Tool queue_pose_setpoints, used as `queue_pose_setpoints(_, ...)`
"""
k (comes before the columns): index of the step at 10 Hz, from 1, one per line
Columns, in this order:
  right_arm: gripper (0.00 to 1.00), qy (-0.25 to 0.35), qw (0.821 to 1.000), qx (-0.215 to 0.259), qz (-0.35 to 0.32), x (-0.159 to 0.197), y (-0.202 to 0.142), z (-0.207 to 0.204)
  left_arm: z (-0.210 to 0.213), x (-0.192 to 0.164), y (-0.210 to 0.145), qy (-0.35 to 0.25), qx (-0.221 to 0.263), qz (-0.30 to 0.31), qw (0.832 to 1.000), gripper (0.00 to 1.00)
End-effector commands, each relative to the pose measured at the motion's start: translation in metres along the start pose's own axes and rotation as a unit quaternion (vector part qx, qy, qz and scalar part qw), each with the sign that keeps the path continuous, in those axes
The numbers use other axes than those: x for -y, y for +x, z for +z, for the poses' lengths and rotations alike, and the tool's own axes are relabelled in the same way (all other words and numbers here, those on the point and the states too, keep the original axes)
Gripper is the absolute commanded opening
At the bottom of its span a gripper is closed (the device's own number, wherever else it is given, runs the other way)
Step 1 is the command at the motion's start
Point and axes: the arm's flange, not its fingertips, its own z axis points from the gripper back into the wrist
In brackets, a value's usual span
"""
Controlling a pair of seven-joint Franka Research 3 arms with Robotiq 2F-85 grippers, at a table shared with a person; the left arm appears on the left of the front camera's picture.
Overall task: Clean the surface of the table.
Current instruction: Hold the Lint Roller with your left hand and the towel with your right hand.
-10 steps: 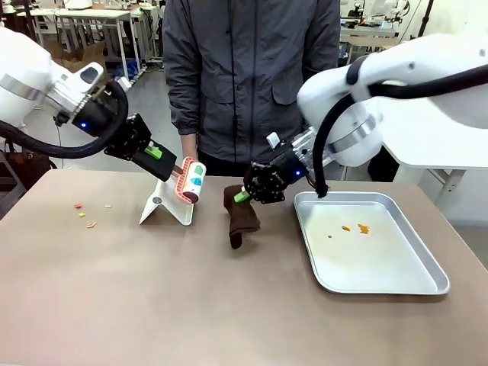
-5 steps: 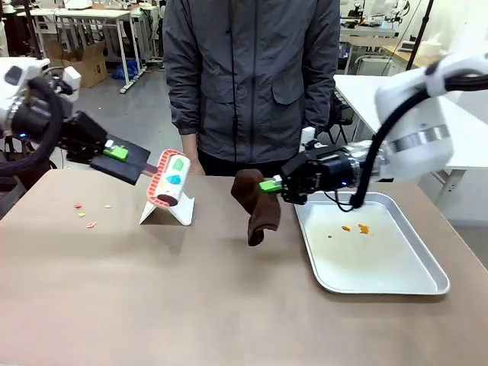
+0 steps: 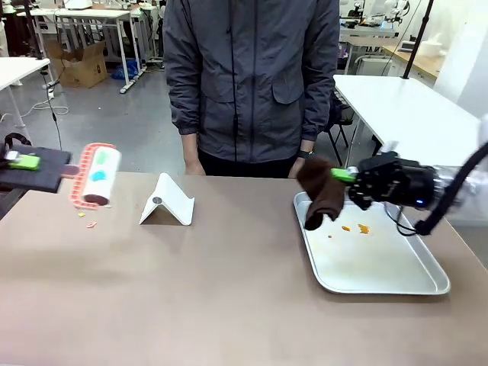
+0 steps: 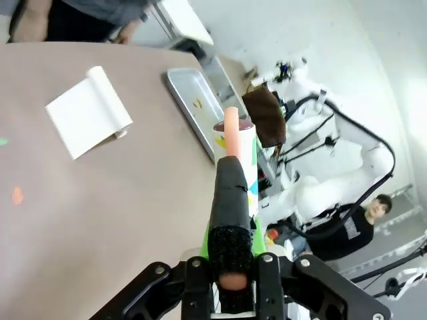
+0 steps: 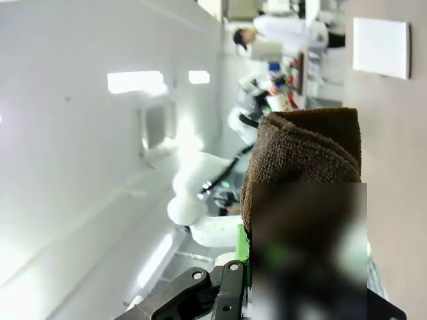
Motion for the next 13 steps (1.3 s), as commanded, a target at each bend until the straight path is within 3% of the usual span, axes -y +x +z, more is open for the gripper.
queue_pose_setpoints(1,0.05,0.06,0.996,0.071,-0.007,0.001,-0.008,0.032,0.028,-0.025,-0.002,-0.038,0.025,-0.009,0.999,0.17)
queue_pose_setpoints(2,0.05,0.087,0.992,0.094,-0.015,0.005,-0.014,0.048,0.047,-0.04,-0.007,-0.036,0.065,0.017,0.997,0.17)
queue_pose_setpoints(3,0.05,0.1,0.988,0.117,-0.022,0.014,-0.022,0.065,0.064,-0.058,-0.025,-0.072,0.075,-0.003,0.995,0.17)
queue_pose_setpoints(6,0.05,0.142,0.968,0.205,-0.03,0.043,-0.052,0.111,0.089,-0.094,-0.061,-0.105,0.134,0.043,0.984,0.17)
queue_pose_setpoints(7,0.05,0.149,0.959,0.239,-0.028,0.055,-0.062,0.122,0.1,-0.109,-0.07,-0.126,0.18,0.088,0.972,0.17)
queue_pose_setpoints(9,0.05,0.151,0.955,0.254,-0.014,0.066,-0.063,0.129,0.103,-0.123,-0.079,-0.152,0.211,0.145,0.955,0.17)
queue_pose_setpoints(10,0.05,0.138,0.955,0.262,0.001,0.068,-0.059,0.125,0.101,-0.125,-0.075,-0.153,0.202,0.187,0.949,0.17)
queue_pose_setpoints(11,0.05,0.092,0.954,0.286,0.019,0.067,-0.055,0.116,0.098,-0.124,-0.091,-0.125,0.181,0.116,0.969,0.17)
queue_pose_setpoints(12,0.05,0.136,0.957,0.252,-0.034,0.085,-0.031,0.158,0.098,-0.124,-0.091,-0.125,0.181,0.116,0.969,0.17)
queue_pose_setpoints(13,0.05,0.136,0.957,0.252,-0.034,0.085,-0.031,0.158,0.098,-0.124,-0.091,-0.125,0.181,0.116,0.969,0.17)
